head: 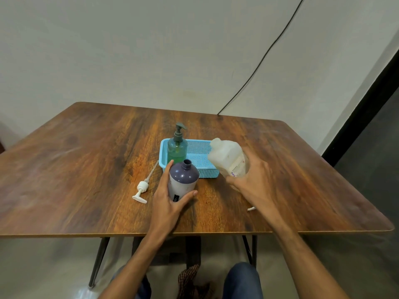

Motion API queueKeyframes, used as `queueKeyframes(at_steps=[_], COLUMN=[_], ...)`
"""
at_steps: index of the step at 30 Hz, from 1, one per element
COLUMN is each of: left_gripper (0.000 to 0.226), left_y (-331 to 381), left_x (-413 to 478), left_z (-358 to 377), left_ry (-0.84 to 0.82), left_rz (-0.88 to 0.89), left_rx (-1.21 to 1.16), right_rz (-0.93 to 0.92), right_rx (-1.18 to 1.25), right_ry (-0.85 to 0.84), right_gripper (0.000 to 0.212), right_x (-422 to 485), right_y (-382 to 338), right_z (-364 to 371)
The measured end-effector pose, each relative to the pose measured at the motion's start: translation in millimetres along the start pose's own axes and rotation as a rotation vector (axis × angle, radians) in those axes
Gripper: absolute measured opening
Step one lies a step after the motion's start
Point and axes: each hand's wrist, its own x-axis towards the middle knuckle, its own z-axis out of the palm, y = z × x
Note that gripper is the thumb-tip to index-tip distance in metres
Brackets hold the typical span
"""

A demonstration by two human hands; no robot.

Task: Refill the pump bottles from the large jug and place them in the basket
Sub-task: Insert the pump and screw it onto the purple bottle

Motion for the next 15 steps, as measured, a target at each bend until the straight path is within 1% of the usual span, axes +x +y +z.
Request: queueKeyframes(at_steps=[3, 6, 10, 15], left_gripper=[0.098, 0.099, 0.1, 0.099], left_y=[-1, -2, -2, 0], left_x=[1, 2, 1, -1], left_z=[0, 0, -1, -2], left_ry=[0.001, -0.001, 0.012, 0.018], left_rz=[-0.017, -0.028, -0.044, -0.054], left_rx=[0.001, 0.008, 0.016, 0.028], right_rz=[0.119, 0.2, 0.268, 0.301], right_rx=[0.195, 0.35, 0.479, 0.53], right_ry=[0.039, 0.072, 0.136, 0.185], right_gripper=[0.065, 0.066, 0.076, 0.076], right_x=[-15, -27, -37, -47], right_y=[13, 20, 21, 22], right_z=[21, 39, 53, 66])
